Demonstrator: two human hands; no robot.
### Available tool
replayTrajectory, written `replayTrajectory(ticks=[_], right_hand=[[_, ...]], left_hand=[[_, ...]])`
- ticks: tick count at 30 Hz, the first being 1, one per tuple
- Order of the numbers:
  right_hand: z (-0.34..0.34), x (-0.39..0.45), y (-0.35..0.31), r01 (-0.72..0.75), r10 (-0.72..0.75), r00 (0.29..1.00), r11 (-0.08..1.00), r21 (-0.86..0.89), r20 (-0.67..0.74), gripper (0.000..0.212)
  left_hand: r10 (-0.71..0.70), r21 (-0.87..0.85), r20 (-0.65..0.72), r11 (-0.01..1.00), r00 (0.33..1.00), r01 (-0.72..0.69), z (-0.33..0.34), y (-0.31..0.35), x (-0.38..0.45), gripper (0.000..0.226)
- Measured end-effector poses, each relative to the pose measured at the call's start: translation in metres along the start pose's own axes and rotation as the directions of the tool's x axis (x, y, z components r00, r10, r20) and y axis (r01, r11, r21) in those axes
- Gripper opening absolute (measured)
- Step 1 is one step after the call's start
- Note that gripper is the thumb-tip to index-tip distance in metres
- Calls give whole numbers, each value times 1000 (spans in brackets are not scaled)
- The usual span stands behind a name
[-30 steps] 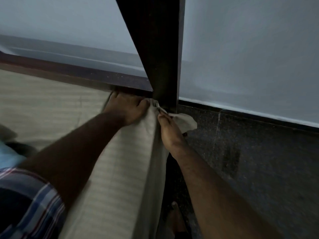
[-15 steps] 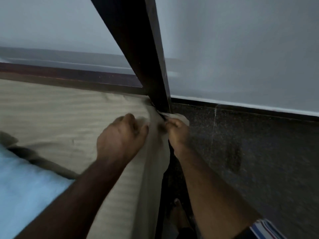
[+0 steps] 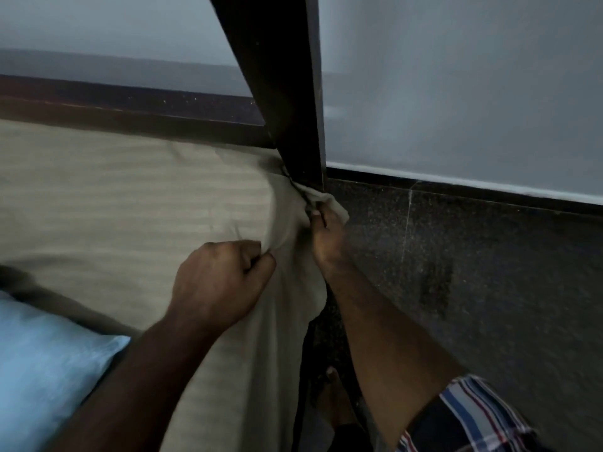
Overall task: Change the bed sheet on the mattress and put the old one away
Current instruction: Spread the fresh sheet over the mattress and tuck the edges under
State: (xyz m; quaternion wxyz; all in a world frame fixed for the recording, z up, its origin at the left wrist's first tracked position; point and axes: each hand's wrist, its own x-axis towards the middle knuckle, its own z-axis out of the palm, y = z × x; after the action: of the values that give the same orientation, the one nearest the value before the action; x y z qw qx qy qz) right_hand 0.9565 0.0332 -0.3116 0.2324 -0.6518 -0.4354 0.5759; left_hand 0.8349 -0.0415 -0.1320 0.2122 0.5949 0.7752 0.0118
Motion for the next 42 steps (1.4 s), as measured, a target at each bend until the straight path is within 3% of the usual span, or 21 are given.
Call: replayTrajectory(ticks=[2,5,9,12,14,15,17,18,19,21,23,24,27,29,33,37,40,42], right_hand=[[14,-12,-7,-60,58,998,977,205,18,71],[25,-16,-25,-348,264,937,751,560,228,61],[32,6,-13,-482,258,870,622,616,420,56],[42,17,-7,-527,341,849,596,606,403,53],[45,18,0,-534,410,845,647,544,342,59],[37,15,5,-493,394,870,725,481,297,49],[13,5,9,-350,350,935,897,271,48,23],[1,0,8,-287,305,948,943,168,-92,21],[-6,-2,7,-268,299,951,923,277,-75,20],[-4,0,-7,-366,318,930,762,535,183,35],[16,11,-15,-448,323,893,715,536,314,60],[26,19,-18,-461,329,884,728,508,331,62],[21,26,-15,-460,383,885,812,361,266,48],[5,13,-6,-399,371,916,880,259,150,45],[-31,-48,10,-470,441,882,801,370,167,44],[-45,-104,18,-491,462,870,797,351,170,37],[-45,-134,14,-437,432,898,861,261,77,17],[-40,-154,-2,-224,233,971,965,134,-55,15]], left_hand=[[48,-28,-30,998,998,-49,-9,-3,-5,49],[107,-63,-42,992,993,-109,-23,-2,-14,49],[158,-54,-67,985,985,-162,-35,4,-23,48],[163,-11,-62,986,985,-163,-25,2,-15,49],[149,-7,-68,989,986,-150,-18,2,-10,50],[137,-11,-65,990,988,-138,-16,3,-9,50],[114,-14,-53,993,992,-115,-15,4,-9,53],[105,-14,-43,994,994,-106,-15,5,-10,53],[97,-14,-38,995,995,-98,-15,7,-10,53],[82,-7,-38,997,996,-83,-16,8,-9,52],[80,-3,-34,997,996,-80,-14,10,-8,51],[80,-3,-38,997,996,-81,-12,10,-8,50],[34,-35,-48,999,998,-36,-5,8,-6,48],[-13,-41,-41,999,999,11,0,9,-6,46],[-90,-58,-7,994,996,90,4,14,-12,44],[-233,-275,-36,937,972,214,-2,13,-54,39],[-417,-362,-27,851,908,380,4,1,-113,37],[-599,-539,-34,685,800,490,11,-20,-152,38]])
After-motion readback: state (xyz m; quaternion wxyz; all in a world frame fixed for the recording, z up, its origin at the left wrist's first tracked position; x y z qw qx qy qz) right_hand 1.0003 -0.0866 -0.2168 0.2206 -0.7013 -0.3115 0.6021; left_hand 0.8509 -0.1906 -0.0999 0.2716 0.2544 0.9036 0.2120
